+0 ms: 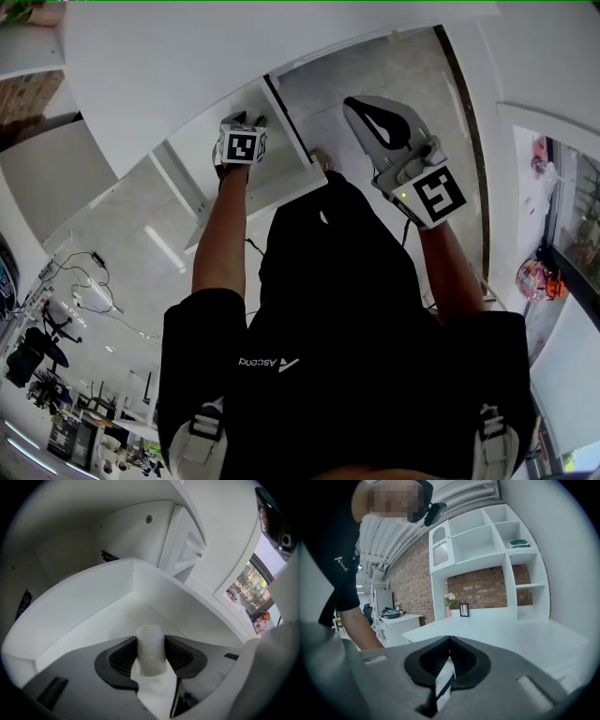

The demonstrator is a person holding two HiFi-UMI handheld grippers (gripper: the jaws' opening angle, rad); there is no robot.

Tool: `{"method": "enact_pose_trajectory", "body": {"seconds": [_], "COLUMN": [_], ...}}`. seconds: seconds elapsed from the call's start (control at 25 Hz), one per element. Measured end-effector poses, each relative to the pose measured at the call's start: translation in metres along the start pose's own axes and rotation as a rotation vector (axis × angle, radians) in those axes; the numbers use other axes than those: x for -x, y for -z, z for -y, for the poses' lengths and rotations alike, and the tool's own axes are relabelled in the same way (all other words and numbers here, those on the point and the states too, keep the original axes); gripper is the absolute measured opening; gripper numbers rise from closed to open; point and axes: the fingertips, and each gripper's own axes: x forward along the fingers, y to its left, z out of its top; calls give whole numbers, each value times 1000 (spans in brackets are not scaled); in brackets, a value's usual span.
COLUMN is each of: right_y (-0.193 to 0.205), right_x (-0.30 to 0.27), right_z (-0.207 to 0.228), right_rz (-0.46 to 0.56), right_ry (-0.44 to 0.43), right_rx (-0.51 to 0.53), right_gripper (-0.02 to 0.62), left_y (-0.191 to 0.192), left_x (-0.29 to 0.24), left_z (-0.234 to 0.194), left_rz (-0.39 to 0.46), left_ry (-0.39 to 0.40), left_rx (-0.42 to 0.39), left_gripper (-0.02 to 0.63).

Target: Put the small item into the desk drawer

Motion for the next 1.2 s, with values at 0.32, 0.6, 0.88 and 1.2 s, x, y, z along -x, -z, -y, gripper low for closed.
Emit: {"method": "enact_pose_trajectory", "body": {"seconds": [0.32,0.6,0.88,1.2], "right_y": [0,0,-15,-35], "right_x": [4,9,12,14], "right_z": [0,-3,-13,-27], "right_rz": [5,19,62,116], "right_ry": [-10,-28,-65,-102], "right_rx": [-4,-1,12,26], "right_gripper": [0,0,0,0], "left_y": [6,-8,-39,-91], "left_x": [2,21,72,162], "left_z": [-1,1,14,61], "left_rz": [-19,37,181,461], "left_ry": [-21,-43,-36,26], "left_rx": [6,9,-1,-68], "left_gripper": [238,241,241,241]}}
